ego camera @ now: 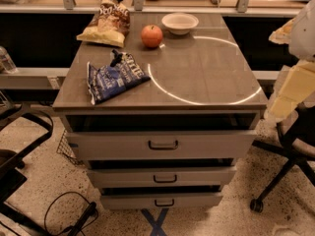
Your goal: Pick apple
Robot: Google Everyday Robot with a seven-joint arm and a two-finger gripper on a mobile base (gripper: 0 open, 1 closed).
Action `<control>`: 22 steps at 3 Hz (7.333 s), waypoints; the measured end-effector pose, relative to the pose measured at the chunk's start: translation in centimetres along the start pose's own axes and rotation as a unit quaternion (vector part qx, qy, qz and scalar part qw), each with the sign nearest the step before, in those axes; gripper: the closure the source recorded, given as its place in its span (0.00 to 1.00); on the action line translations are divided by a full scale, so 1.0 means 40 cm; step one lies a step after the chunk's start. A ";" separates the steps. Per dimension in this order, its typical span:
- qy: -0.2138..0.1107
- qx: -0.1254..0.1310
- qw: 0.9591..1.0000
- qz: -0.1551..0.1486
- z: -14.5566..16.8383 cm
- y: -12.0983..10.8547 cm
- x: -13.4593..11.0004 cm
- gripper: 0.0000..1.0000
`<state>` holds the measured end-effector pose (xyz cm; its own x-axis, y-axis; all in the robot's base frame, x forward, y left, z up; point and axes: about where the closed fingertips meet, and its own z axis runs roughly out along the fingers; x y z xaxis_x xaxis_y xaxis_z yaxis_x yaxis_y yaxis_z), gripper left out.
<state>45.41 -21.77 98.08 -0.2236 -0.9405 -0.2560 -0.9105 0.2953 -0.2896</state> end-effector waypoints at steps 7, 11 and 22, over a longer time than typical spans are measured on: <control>-0.423 0.179 0.888 0.022 0.173 -0.366 -0.277 0.00; -0.492 0.055 0.858 0.134 0.435 -0.569 -0.592 0.00; -0.511 0.003 0.848 0.142 0.733 -0.597 -0.730 1.00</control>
Offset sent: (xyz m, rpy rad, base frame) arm 0.1881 -0.0230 0.0440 0.7414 -0.9359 -0.1925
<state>83.89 3.57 85.42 -0.0127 -0.1950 -0.9807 -0.8679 0.4892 -0.0860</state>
